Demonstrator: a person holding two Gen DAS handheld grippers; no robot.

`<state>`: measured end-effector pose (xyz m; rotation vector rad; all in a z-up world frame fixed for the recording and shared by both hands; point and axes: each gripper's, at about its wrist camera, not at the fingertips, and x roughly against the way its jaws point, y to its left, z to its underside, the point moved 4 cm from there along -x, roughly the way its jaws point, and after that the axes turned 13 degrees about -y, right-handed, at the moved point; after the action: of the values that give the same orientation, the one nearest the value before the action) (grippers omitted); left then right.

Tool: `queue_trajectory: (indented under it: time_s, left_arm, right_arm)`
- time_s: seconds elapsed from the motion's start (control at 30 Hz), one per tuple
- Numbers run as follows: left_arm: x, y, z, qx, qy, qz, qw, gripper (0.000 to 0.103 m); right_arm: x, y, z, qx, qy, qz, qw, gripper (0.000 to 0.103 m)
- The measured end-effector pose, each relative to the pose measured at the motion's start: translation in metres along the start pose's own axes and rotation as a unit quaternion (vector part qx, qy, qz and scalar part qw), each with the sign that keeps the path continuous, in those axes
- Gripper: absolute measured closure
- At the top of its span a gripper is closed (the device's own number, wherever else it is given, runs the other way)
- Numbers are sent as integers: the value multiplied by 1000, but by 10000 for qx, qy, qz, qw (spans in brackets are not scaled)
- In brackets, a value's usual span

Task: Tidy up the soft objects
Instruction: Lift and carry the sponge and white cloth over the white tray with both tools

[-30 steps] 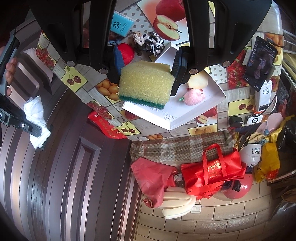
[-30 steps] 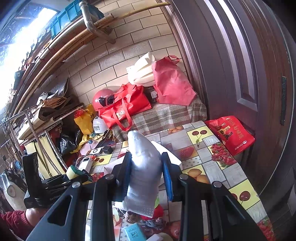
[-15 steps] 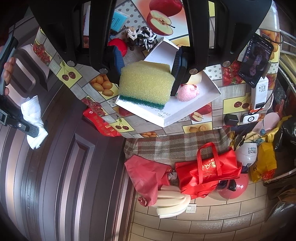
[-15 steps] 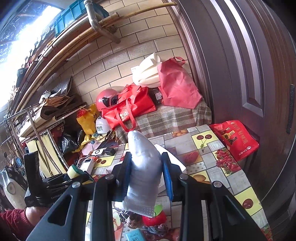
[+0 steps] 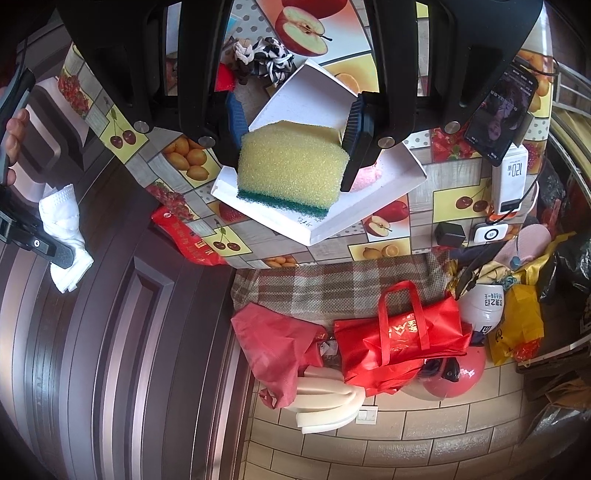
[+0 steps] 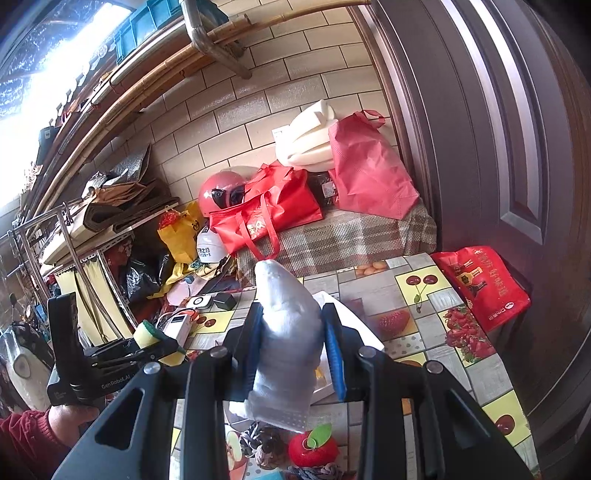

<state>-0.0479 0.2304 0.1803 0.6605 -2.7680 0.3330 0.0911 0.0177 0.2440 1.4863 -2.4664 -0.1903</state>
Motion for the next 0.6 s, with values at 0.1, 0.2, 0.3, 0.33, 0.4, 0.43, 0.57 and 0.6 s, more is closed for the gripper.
queue_trajectory:
  time_s: [0.1, 0.2, 0.3, 0.33, 0.4, 0.43, 0.57, 0.6]
  left_arm:
    - [-4, 4, 0, 16, 18, -18, 10000, 60]
    - [-11, 9, -4, 29, 18, -59, 10000, 60]
    - [-18, 16, -17, 33, -46, -113, 9999, 60]
    - [-20, 18, -22, 27, -78, -132, 9999, 60]
    - [-26, 21, -31, 9, -138, -156, 9998, 60]
    - [-29, 22, -34, 5, -158, -159, 9997, 60]
    - [-46, 24, -37, 34, -109, -116, 9999, 60]
    - [-50, 24, -36, 70, -75, -100, 9999, 60]
  right_arm:
    - [-8, 0, 0, 24, 36, -16, 10000, 72]
    - [-19, 1, 0, 21, 93, -35, 9999, 72]
    - [-33, 0, 0, -36, 173, -81, 9998, 72]
    - [-39, 0, 1, -47, 203, -94, 9997, 72]
    - [-50, 0, 2, -56, 259, -120, 9996, 72]
    - [-56, 1, 3, -53, 293, -126, 9995, 72]
    - [-83, -1, 15, -90, 503, -93, 9986, 72]
    - [-90, -3, 20, -135, 585, -76, 9982, 72]
